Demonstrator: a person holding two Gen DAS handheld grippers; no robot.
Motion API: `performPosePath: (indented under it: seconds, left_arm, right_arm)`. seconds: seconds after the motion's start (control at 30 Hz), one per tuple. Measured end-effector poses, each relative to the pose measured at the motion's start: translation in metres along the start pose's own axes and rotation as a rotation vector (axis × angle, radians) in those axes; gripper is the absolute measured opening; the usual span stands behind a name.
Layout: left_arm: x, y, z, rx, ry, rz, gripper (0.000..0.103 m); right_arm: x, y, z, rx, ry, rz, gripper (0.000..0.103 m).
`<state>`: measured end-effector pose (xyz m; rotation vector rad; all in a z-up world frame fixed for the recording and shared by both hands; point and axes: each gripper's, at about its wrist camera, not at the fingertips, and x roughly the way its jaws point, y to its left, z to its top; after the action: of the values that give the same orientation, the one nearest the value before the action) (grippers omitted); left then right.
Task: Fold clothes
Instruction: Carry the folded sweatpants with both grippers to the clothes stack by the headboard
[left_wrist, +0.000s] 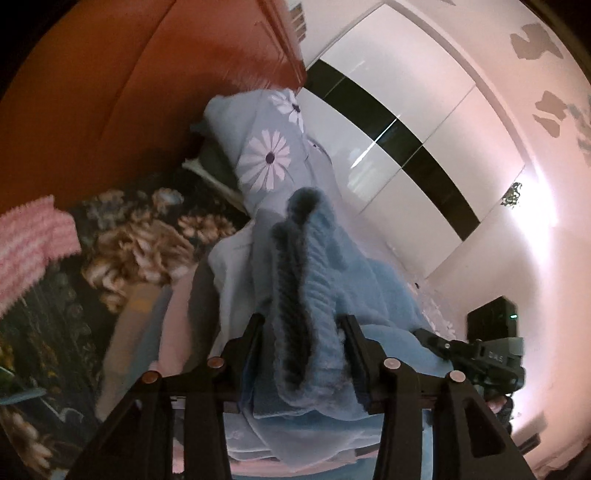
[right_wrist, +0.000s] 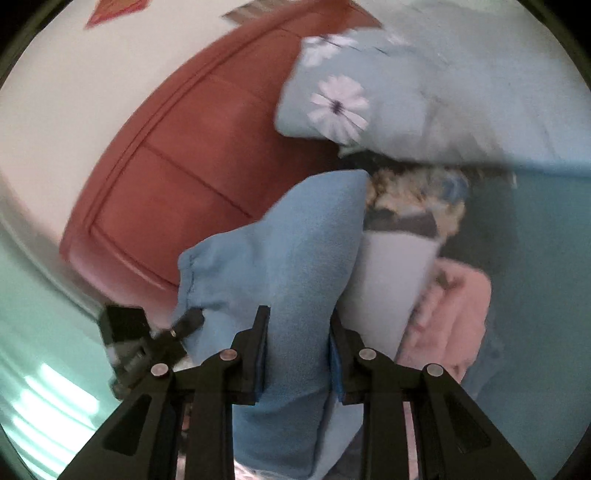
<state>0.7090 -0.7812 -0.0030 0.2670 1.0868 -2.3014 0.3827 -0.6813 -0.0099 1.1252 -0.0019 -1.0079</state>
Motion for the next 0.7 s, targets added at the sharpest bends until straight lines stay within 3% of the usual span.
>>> performPosePath:
  seconds: [0.1, 0.23, 0.37, 0.47, 0.57, 0.7]
  left_arm:
    - [0.002, 0.005, -0.007, -0.013, -0.003, -0.01, 0.047]
    - [-0.002, -0.001, -0.006, -0.003, 0.002, -0.002, 0.048]
    - [-0.018, -0.012, -0.002, 0.031, 0.013, 0.04, 0.059]
    - [-0.028, -0.014, 0.003, 0.065, 0.03, 0.083, 0.061]
    - [-0.042, -0.019, 0.01, 0.09, -0.005, 0.156, 0.061]
    - [-0.051, -0.057, 0.026, 0.2, -0.067, 0.188, 0.062]
  right_arm:
    - [0.002, -0.012, -0.003, 0.032, -0.008, 0.031, 0.03]
    - [0.002, -0.001, -0.005, -0.02, 0.0, -0.004, 0.031]
    - [-0.004, 0.009, 0.0, -0.049, 0.014, -0.013, 0.032]
    - [-0.007, 0.012, 0.005, -0.094, 0.014, -0.055, 0.033]
    - [-0.017, 0.016, 0.007, -0.146, 0.007, -0.097, 0.036]
    - [-0.028, 0.036, 0.019, -0.222, -0.025, -0.147, 0.037]
